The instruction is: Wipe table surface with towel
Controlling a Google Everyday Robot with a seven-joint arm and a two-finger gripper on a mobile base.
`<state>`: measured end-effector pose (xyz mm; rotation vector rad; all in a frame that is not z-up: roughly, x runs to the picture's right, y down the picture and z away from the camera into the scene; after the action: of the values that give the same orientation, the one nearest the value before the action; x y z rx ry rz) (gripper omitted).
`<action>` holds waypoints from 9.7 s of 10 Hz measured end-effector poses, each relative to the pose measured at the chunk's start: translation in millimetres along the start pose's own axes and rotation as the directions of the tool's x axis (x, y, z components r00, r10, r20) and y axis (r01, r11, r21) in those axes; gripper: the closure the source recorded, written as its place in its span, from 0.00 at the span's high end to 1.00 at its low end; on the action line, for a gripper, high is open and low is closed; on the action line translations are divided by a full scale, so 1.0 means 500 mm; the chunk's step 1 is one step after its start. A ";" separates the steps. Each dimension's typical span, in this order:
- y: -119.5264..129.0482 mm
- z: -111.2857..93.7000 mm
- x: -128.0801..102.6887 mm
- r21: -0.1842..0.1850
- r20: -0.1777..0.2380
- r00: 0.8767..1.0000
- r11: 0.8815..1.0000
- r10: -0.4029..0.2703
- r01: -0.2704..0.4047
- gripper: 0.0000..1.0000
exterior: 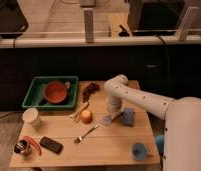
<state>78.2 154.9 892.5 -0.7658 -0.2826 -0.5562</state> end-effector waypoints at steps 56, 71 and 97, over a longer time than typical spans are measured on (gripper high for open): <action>-0.125 -0.022 -0.071 0.222 0.102 0.901 0.893 -0.421 0.392 0.00; 0.091 -0.038 0.071 0.152 0.116 0.973 0.972 -0.199 0.180 0.00; -0.044 0.018 -0.107 0.107 0.188 0.896 0.915 -0.403 0.389 0.00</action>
<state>21.5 168.3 888.1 -0.7045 -0.6580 -0.8502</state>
